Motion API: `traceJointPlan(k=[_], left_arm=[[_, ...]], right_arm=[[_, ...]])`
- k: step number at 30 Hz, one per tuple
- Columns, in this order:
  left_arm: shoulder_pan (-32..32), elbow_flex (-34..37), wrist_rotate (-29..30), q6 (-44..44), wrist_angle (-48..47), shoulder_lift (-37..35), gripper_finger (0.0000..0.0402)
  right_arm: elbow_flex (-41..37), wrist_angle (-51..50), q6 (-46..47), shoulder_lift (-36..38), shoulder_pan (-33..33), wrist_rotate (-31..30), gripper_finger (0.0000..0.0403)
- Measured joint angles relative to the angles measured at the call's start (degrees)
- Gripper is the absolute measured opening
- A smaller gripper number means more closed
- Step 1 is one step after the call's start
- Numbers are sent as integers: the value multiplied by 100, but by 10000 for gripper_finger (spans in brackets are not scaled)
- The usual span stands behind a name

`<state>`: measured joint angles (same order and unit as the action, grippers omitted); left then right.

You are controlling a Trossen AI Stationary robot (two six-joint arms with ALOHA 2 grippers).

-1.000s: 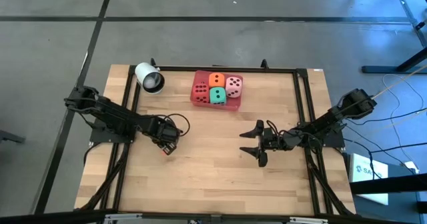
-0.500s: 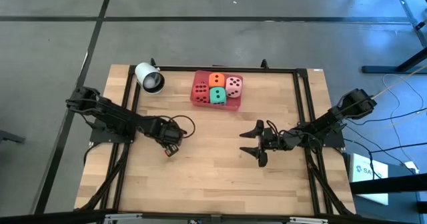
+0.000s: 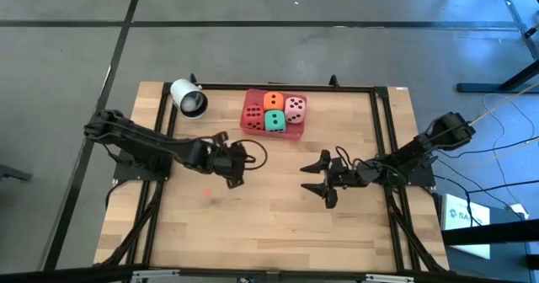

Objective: Pick & Place Dice
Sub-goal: Put the blue die into the pink bin

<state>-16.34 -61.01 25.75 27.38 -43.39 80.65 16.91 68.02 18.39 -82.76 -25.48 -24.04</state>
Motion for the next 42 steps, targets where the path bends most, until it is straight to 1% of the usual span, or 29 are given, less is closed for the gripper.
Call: traceJointPlan(k=[3, 5, 8, 10, 13, 15, 19, 22, 26, 30, 35, 40, 42], left_arm=[[0, -380, 755, -618, 90, -8, 21], [0, -476, 1125, -1027, 315, -8, 21], [0, -483, 1323, -1604, 683, -8, 21], [0, -483, 1376, -1827, 874, -8, 21], [0, -483, 1371, -2123, 1240, -8, 21], [-25, -483, 1365, -2413, 1556, -8, 21], [-82, -483, 1083, -3089, 2228, 50, 21], [-84, -483, 1017, -3504, 2580, 189, 22], [-9, -483, 920, -4064, 3076, 526, 22], [106, -479, 912, -4424, 3525, 692, 22], [173, -479, 879, -4652, 3635, 696, 22], [186, -479, 631, -4688, 3665, 661, 22], [184, -479, 621, -4820, 3698, 665, 22]], right_arm=[[127, -257, 341, 0, 291, 486, 278], [223, -553, 478, 0, 486, 738, 278], [260, -767, 697, 0, 751, 648, 278], [260, -761, 924, 0, 994, 812, 278], [260, -732, 1203, 0, 1419, 1465, 278], [260, -724, 1275, 0, 1675, 1770, 278], [262, -491, 1423, 0, 2131, 2345, 278], [272, -242, 1439, 0, 2367, 2822, 278], [549, -245, 1464, -20, 2592, 3469, 278], [831, -294, 1497, -287, 2799, 4080, 278], [969, -289, 1628, -748, 3000, 4277, 278], [981, 275, 1721, -1103, 3209, 4395, 278], [993, 458, 1767, -1223, 3263, 4465, 278]])
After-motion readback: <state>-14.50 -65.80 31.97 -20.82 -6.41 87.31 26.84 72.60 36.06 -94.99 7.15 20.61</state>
